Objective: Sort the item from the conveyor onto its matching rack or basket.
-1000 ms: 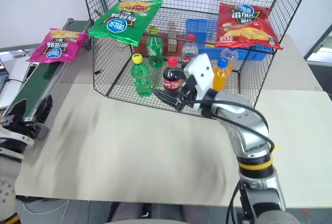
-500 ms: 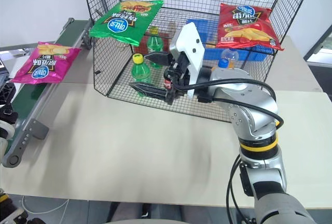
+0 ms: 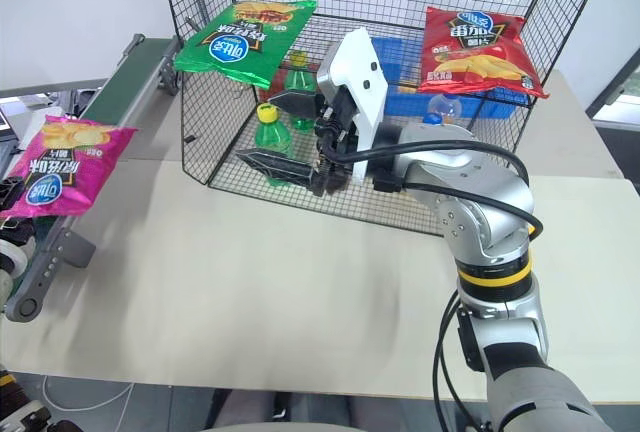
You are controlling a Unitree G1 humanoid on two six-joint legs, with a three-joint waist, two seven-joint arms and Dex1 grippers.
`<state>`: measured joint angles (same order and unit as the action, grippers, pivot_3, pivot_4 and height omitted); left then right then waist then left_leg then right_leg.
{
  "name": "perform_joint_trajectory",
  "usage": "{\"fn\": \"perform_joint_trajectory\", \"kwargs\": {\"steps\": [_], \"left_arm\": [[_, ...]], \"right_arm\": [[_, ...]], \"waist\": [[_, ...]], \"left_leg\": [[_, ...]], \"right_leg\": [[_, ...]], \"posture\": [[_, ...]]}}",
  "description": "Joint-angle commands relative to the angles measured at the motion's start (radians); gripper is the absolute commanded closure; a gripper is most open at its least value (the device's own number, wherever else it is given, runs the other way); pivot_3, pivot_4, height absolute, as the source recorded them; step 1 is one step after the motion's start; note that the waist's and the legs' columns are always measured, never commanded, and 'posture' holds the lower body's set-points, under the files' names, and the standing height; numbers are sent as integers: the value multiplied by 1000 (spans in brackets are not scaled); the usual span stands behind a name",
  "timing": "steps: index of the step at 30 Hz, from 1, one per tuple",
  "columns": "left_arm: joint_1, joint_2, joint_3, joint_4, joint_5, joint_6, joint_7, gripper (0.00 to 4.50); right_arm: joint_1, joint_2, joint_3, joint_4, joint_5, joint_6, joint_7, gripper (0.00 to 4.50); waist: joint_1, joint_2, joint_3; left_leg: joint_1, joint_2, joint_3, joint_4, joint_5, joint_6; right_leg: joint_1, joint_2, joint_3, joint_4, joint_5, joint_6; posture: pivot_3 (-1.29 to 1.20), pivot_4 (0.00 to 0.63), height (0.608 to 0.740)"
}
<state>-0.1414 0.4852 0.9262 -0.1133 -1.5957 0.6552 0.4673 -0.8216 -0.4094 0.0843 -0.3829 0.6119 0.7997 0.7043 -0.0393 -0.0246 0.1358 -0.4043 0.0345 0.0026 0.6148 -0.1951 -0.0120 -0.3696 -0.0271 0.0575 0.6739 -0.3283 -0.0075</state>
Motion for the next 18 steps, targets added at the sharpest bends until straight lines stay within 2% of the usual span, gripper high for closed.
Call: {"fn": "perform_joint_trajectory", "kwargs": {"steps": [1, 4, 10, 12, 18], "left_arm": [[1, 27, 8, -5, -20, -29, 11, 85], [2, 19, 11, -5, -24, -45, 15, 905], [4, 20, 9, -15, -45, -66, 11, 3741], [1, 18, 11, -24, -57, -74, 12, 4455], [-23, 37, 2, -104, -166, -84, -1, 4455]], "right_arm": [[-35, -1, -20, -26, 15, -5, -8, 0], [-36, -1, -20, -25, 16, -5, -8, 0], [-40, 2, -18, -19, 15, -8, -7, 0], [-40, 1, -15, -16, 12, -11, -5, 0], [-49, -10, -19, 4, -4, -35, 7, 0]], "waist": [[0, 0, 0], [0, 0, 0], [0, 0, 0], [0, 0, 0], [1, 0, 0]], "left_leg": [[0, 0, 0, 0, 0, 0], [0, 0, 0, 0, 0, 0], [0, 0, 0, 0, 0, 0], [0, 0, 0, 0, 0, 0], [0, 0, 0, 0, 0, 0]], "right_leg": [[0, 0, 0, 0, 0, 0], [0, 0, 0, 0, 0, 0], [0, 0, 0, -1, 0, 0], [0, 0, 0, -1, 0, 0], [0, 0, 0, -1, 0, 0]], "posture": [[0, 150, 740], [0, 150, 740], [0, 150, 740], [0, 150, 740], [0, 150, 740]]}}
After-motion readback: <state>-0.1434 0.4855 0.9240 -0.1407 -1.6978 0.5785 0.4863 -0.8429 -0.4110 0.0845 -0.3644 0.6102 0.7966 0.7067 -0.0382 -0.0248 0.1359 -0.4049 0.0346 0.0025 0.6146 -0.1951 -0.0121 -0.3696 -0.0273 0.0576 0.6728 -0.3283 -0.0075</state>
